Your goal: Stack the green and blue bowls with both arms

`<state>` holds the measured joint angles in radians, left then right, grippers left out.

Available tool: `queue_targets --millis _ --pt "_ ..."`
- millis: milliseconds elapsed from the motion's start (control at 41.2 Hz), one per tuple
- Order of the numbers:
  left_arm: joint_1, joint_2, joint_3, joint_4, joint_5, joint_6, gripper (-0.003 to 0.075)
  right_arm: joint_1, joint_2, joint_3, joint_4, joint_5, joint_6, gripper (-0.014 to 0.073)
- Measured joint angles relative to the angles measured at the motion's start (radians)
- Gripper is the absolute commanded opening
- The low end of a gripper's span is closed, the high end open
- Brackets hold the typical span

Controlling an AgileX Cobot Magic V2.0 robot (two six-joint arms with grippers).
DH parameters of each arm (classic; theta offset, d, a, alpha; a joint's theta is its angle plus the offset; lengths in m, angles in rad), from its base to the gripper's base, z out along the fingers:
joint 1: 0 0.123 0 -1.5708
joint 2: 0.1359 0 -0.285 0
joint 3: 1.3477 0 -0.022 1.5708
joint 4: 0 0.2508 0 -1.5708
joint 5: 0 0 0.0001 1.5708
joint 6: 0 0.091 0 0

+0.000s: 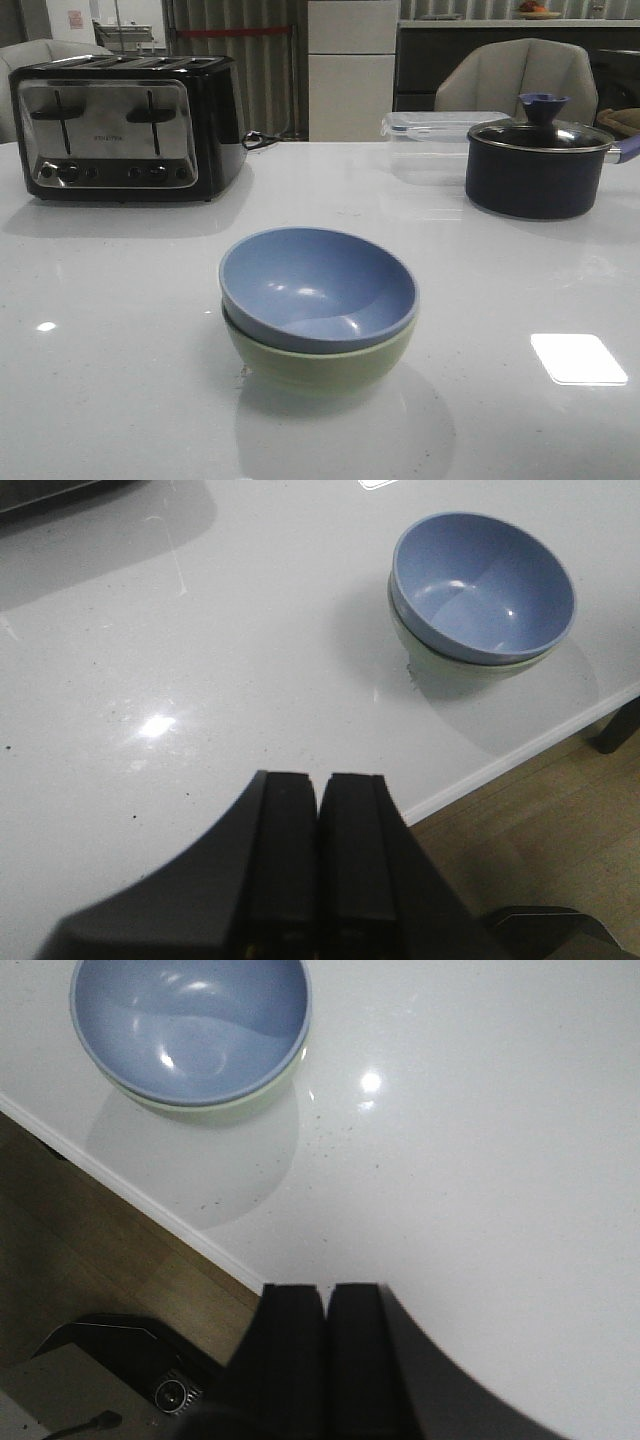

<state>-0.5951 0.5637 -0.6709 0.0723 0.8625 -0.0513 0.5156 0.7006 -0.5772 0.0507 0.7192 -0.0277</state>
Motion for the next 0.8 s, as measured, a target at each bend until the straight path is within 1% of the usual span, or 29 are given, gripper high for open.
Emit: queue_targets --millis 194,267,340,461,534,631,679,800 --pt "0.004 -0.016 0.013 0.000 -0.004 0.000 0.0092 0.000 0.000 0.000 0.000 0.000 0.000 0.0053" --pt "0.041 -0.042 0.037 -0.004 -0.015 0.000 0.0092 0.000 0.000 0.000 0.000 0.000 0.000 0.0053" --pt "0.101 -0.083 0.078 -0.001 -0.045 0.000 0.0092 0.000 0.000 0.000 0.000 0.000 0.000 0.0053" --pt "0.226 -0.193 0.195 0.004 -0.190 0.000 0.0093 0.000 0.000 0.000 0.000 0.002 0.000 0.0053" --pt "0.304 -0.270 0.286 0.004 -0.324 0.000 0.0093 0.000 0.000 0.000 0.000 0.002 0.002 0.0053" --pt "0.396 -0.382 0.416 -0.002 -0.465 0.000 0.0093 0.000 0.000 0.000 -0.002 0.002 0.002 0.0053" --pt "0.437 -0.437 0.477 -0.016 -0.534 0.000 0.0093 0.000 0.000 0.000 0.000 0.002 0.002 0.0053" --pt "0.511 -0.549 0.600 -0.061 -0.646 0.000 0.0093 0.000 0.000 0.000 -0.002 0.002 0.002 0.0053"
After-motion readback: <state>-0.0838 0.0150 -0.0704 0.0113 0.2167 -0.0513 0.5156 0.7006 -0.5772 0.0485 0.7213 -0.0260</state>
